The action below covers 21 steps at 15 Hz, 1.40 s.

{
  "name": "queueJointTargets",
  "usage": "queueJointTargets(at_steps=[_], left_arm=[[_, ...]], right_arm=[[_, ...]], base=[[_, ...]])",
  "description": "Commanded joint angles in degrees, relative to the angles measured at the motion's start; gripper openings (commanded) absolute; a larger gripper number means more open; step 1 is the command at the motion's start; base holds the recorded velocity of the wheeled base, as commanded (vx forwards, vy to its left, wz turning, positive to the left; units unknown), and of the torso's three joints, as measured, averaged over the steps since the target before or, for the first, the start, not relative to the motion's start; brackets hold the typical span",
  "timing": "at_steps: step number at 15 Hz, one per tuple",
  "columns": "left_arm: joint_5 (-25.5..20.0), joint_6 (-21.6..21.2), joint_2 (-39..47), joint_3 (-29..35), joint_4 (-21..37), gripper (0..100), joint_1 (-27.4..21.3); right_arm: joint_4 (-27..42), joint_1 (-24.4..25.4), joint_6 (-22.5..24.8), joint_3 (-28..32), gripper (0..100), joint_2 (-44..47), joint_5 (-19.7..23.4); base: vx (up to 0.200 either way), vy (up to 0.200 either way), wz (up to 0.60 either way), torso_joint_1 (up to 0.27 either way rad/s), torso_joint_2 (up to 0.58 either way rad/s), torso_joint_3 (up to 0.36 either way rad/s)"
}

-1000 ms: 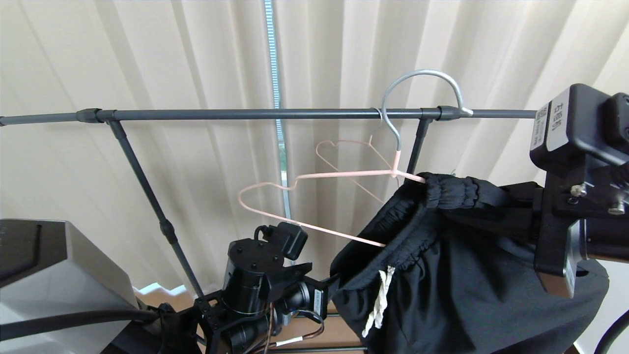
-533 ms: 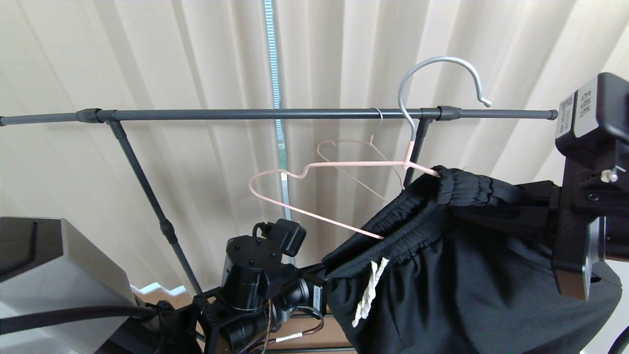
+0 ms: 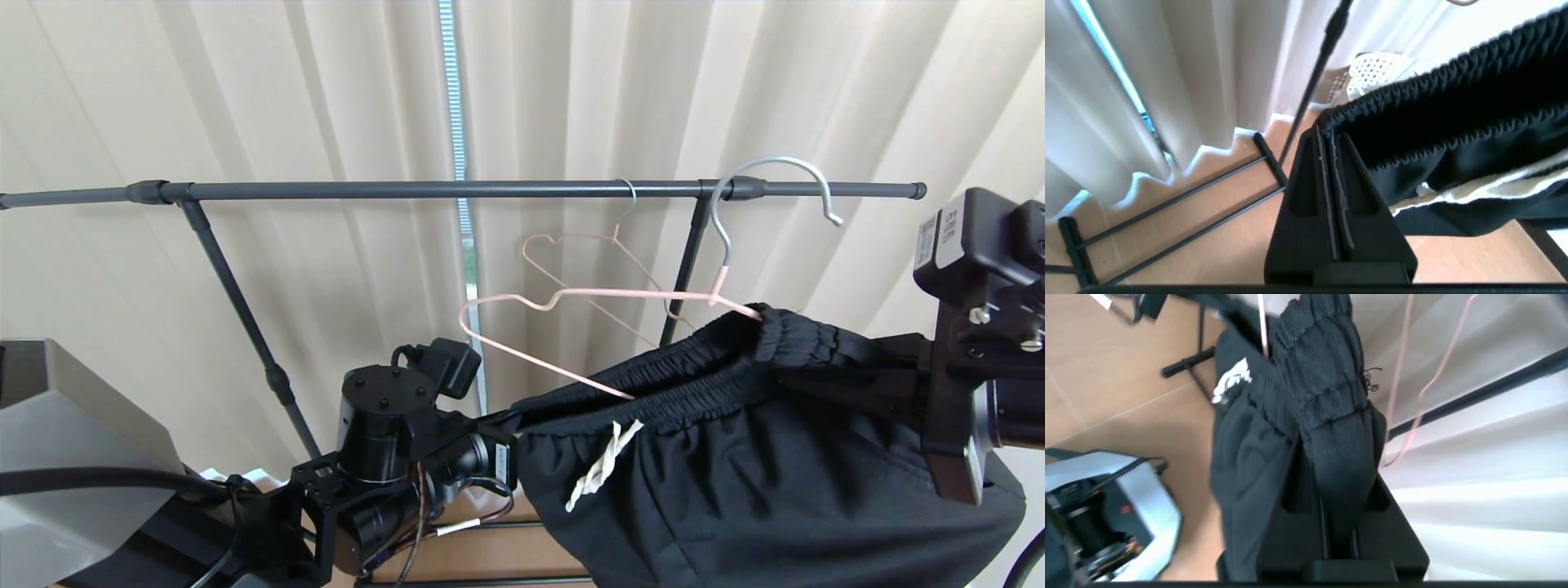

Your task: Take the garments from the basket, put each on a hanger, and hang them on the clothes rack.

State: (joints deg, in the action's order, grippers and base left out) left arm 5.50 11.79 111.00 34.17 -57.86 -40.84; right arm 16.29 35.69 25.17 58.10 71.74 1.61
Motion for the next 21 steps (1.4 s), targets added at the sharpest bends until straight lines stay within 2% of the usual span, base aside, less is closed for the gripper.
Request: queueJointTargets(at_steps=[1,3,5,7,15,21], left_arm=[[-0.05,-0.19,-0.34,0.11,-0.06,0,1.11],[-0.05,-1.68,-0.34,0.11,-0.06,0,2.08],[-0.05,-3.18,-0.69,-0.07,-0.06,0,2.52],[-0.05,-3.44,-0.43,0.11,-0.06,0,3.13],[-0.14,-4.58,-0.43,2.04,-0.06,0,8.23],[-0.14,-4.58,-0.52,3.18,-0.06,0,10.25]], right_arm=[[-0.82,-2.12,-1.18,-3.08,0,-1.17,1.82],[-7.06,-4.76,-2.32,-9.67,0,-2.04,4.63],[-16.55,-8.1,-2.23,-17.58,0,-1.6,8.76],[-20.24,-10.38,-2.15,-18.55,0,0.33,9.73],[-19.89,-10.29,-1.53,-19.87,0,0.24,9.64],[-19.8,-9.15,2.42,-21.54,0,0.94,9.55]], base=[[0.0,0.0,0.0,0.0,0.0,0.0],[0.0,0.0,0.0,0.0,0.0,0.0],[0.0,0.0,0.0,0.0,0.0,0.0],[0.0,0.0,0.0,0.0,0.0,0.0],[0.0,0.0,0.0,0.0,0.0,0.0],[0.0,0.0,0.0,0.0,0.0,0.0]])
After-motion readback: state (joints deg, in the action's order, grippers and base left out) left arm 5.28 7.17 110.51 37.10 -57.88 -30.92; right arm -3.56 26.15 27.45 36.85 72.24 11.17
